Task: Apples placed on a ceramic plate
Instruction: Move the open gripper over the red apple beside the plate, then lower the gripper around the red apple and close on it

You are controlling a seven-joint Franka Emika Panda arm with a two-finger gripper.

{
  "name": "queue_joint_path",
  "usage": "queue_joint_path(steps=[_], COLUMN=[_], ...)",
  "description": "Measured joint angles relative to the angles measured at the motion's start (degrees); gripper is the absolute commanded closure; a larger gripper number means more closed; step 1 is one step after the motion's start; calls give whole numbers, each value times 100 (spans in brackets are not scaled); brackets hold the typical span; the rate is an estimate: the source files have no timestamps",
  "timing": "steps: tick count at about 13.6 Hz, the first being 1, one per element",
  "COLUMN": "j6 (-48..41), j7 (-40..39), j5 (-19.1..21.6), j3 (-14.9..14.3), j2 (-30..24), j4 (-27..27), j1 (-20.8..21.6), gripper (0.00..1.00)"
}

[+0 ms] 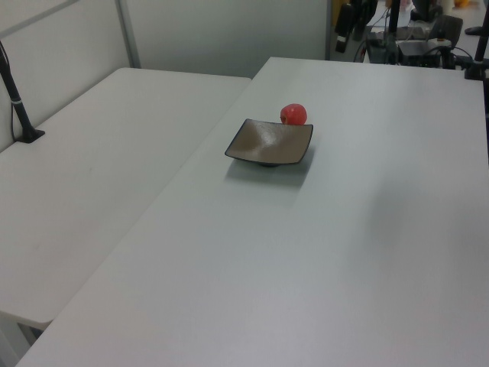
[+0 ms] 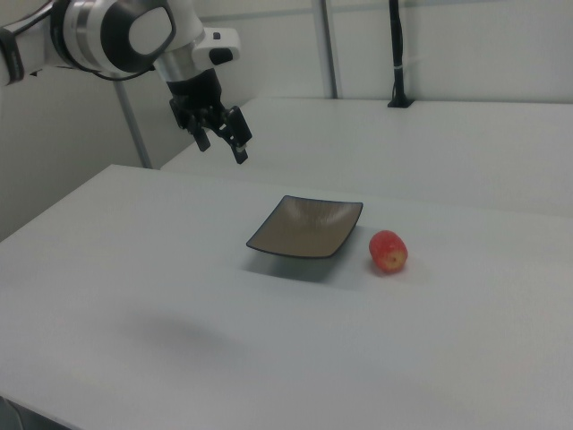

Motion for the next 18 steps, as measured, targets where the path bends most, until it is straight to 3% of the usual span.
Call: queue_joint_path(steps=[8,18], j6=[1835,3360], j7=[-1796,-3938], j5=[-478,-917], j3=[-111,-705], j2=[934,2123], j4=[-215,-72], j1=[-182,-289], gripper=[0,0])
